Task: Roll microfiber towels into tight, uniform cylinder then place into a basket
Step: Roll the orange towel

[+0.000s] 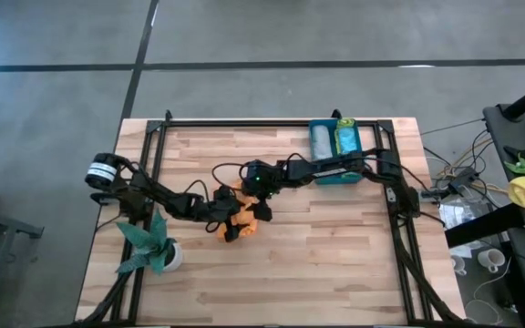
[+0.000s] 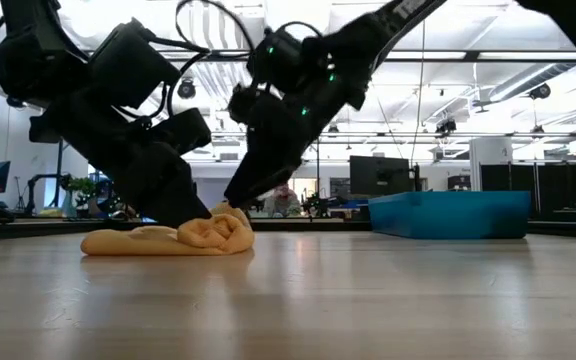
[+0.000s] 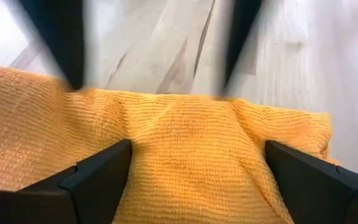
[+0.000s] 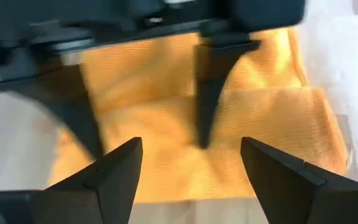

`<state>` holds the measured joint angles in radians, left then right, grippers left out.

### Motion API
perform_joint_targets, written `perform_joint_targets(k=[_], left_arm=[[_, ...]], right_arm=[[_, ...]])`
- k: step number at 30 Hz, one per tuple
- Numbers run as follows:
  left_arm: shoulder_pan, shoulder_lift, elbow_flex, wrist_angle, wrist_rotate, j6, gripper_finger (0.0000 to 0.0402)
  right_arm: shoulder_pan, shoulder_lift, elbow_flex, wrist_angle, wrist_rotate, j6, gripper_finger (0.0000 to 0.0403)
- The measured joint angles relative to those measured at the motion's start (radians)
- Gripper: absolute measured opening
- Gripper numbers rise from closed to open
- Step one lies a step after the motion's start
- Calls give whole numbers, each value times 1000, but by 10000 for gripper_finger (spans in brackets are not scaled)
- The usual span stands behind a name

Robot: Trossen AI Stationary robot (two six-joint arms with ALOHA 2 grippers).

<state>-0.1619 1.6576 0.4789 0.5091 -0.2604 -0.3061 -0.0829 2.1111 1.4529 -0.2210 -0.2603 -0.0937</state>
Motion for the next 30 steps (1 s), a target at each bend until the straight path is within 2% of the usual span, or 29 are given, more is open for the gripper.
perform_joint_targets(k=[4, 9, 22, 25, 30], left_arm=[[0, -8, -1, -5, 8, 28, 352], [9, -42, -5, -24, 16, 104, 352], [17, -264, -5, -128, -27, 120, 352], [39, -258, -7, -132, -36, 162, 352], [71, -162, -11, -112, -36, 213, 352]], right_arm=[[41, -1, -23, -7, 2, 23, 269], [62, 2, -45, 81, 104, 37, 281], [57, 43, -75, 102, 132, 68, 297], [58, 35, -61, 79, 132, 68, 297], [59, -24, -24, -41, 133, 43, 297]])
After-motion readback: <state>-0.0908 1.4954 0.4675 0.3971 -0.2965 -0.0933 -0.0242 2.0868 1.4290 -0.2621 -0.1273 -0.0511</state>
